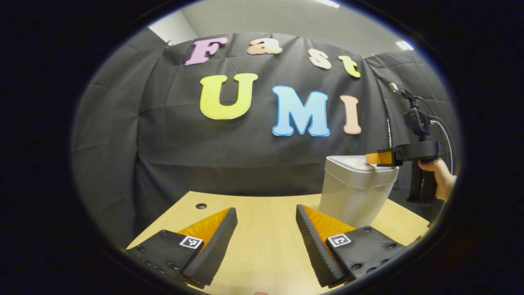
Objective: Press the lid of the desktop garbage bin to open it, pick up the crumpled paper on the desktop and throw it into the bin, then pick up the pop can on the desktop and drop it into the bin, and finally close the garbage bin lid.
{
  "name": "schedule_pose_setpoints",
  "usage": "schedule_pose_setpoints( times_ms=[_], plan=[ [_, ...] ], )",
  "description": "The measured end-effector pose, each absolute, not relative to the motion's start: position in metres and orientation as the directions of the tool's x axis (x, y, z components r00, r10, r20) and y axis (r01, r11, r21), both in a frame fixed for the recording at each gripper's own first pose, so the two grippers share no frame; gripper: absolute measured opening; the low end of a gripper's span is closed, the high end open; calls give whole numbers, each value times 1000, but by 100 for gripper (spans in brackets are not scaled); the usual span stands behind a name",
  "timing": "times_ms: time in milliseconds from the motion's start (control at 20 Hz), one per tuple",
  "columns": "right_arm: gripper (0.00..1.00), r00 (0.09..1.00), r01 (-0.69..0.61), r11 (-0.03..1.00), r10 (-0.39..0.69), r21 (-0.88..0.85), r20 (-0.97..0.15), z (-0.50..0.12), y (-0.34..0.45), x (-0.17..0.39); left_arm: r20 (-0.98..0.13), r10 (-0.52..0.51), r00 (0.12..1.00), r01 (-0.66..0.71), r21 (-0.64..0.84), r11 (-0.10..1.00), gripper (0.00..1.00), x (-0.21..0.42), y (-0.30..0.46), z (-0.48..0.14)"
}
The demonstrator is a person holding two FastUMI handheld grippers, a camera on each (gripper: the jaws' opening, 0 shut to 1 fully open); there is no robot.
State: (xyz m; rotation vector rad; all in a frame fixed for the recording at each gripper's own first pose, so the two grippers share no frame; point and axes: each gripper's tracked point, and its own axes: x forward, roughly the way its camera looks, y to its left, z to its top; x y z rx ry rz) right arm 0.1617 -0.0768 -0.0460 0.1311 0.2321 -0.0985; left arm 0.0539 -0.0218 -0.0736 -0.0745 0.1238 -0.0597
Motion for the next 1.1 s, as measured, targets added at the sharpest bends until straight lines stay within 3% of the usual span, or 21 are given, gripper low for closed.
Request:
schedule_pose_setpoints(
  times_ms=[50,250,300,400,850,900,950,1100],
  plan=[
    [95,968,115,986,-84,119,-237,-46,-77,161,-122,-64,991,55,-78,995,100,54,-23,-74],
    [95,968,117,988,-91,102,-232,-48,-76,161,-128,-64,990,54,-81,995,100,57,-25,-76],
    [96,970,117,988,-91,104,-227,-48,-76,160,-130,-65,989,55,-80,995,90,58,-25,-77],
    [96,973,116,987,-90,114,-213,-49,-76,160,-132,-65,989,55,-77,995,100,61,-26,-78],
    [96,971,108,988,-81,113,-224,-58,-76,161,-138,-86,987,76,-79,994,100,68,-38,-79],
    [96,974,107,988,-81,115,-210,-56,-76,160,-138,-89,986,79,-79,994,95,68,-39,-79],
    [97,975,101,990,-78,102,-208,-57,-75,160,-136,-92,986,81,-78,994,100,68,-39,-78],
    [97,977,99,990,-78,97,-200,-58,-76,161,-133,-95,987,86,-76,993,100,66,-40,-77]
  ],
)
